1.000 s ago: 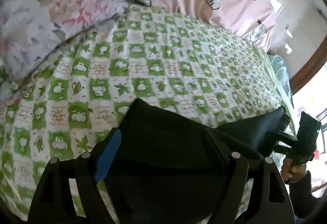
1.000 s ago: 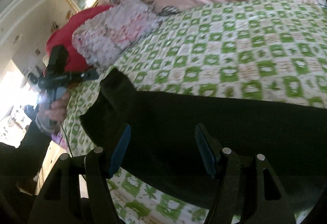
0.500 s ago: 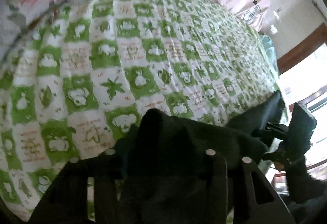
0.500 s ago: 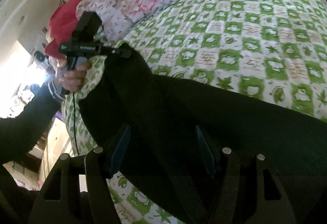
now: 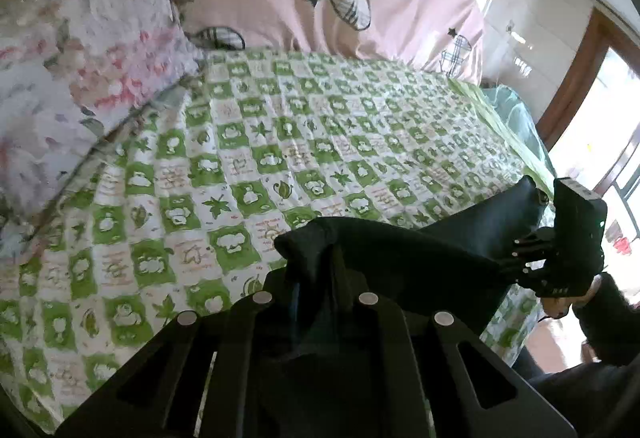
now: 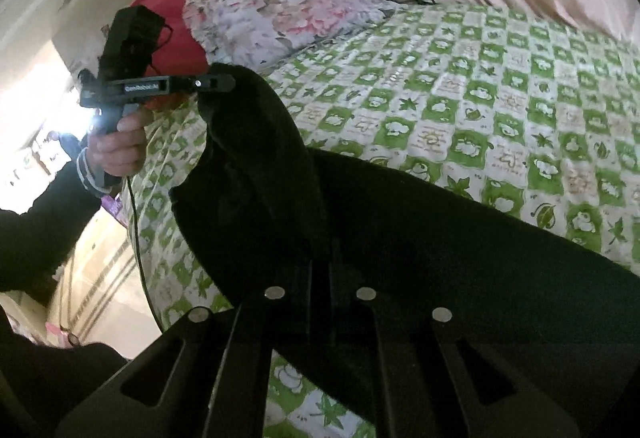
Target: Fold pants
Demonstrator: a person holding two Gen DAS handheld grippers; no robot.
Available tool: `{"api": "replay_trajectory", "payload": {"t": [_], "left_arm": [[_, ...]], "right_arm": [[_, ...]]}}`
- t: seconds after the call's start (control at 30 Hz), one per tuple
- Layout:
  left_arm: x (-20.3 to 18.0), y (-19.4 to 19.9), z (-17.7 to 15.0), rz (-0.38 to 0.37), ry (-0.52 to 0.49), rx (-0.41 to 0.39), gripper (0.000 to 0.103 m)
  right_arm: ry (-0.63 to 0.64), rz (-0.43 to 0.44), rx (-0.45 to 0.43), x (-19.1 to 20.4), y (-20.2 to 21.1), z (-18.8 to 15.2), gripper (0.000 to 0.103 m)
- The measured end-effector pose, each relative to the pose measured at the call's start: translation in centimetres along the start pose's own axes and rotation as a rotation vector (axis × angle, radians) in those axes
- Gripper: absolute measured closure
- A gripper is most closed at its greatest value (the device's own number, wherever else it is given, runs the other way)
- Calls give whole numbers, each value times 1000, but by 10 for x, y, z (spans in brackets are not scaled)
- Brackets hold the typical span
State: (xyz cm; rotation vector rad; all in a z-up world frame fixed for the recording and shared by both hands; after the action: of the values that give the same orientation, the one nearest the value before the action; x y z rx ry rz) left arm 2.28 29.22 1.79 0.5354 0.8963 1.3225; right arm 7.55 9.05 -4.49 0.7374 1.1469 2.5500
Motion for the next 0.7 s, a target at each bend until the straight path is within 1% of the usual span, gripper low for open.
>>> {"api": "replay_trajectory", "payload": {"t": [0.07, 0.23, 0.47, 0.53, 0.57, 0.6, 0.7], "left_arm": [[-5, 9, -9, 17, -16, -38, 93], [-12, 17, -35, 58, -27, -82, 93], [-2, 9, -70, 103, 19, -81, 92], [-1, 7, -77, 112, 33, -77, 90], [1, 7, -81, 117, 47, -75, 87], [3, 8, -84, 122, 65, -70, 82], [10, 9, -95, 125, 130, -50, 73]], "right_arm": [[22, -18, 6, 4, -1, -4, 96], [76, -39, 25, 14, -5, -16, 96], [115, -60, 53, 20, -13, -26, 96], [122, -59, 57, 22, -13, -27, 96], [129, -61, 60, 24, -12, -28, 92], [130, -58, 65, 26, -13, -29, 92], [122, -51, 72, 27, -13, -32, 89]]}}
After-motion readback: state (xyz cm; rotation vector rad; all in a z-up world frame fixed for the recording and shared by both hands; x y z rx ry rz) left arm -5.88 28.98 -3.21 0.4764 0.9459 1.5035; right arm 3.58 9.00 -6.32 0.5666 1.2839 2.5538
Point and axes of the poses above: each gripper's, at about its wrist camera, not at the fingertips, and y roughly against the way its jaws point, x to its left, z to its top, the point moved 7 cm from there along -y, roughly the way its jaws point, and after that the axes turned 7 degrees about x, right-handed, at the moved point
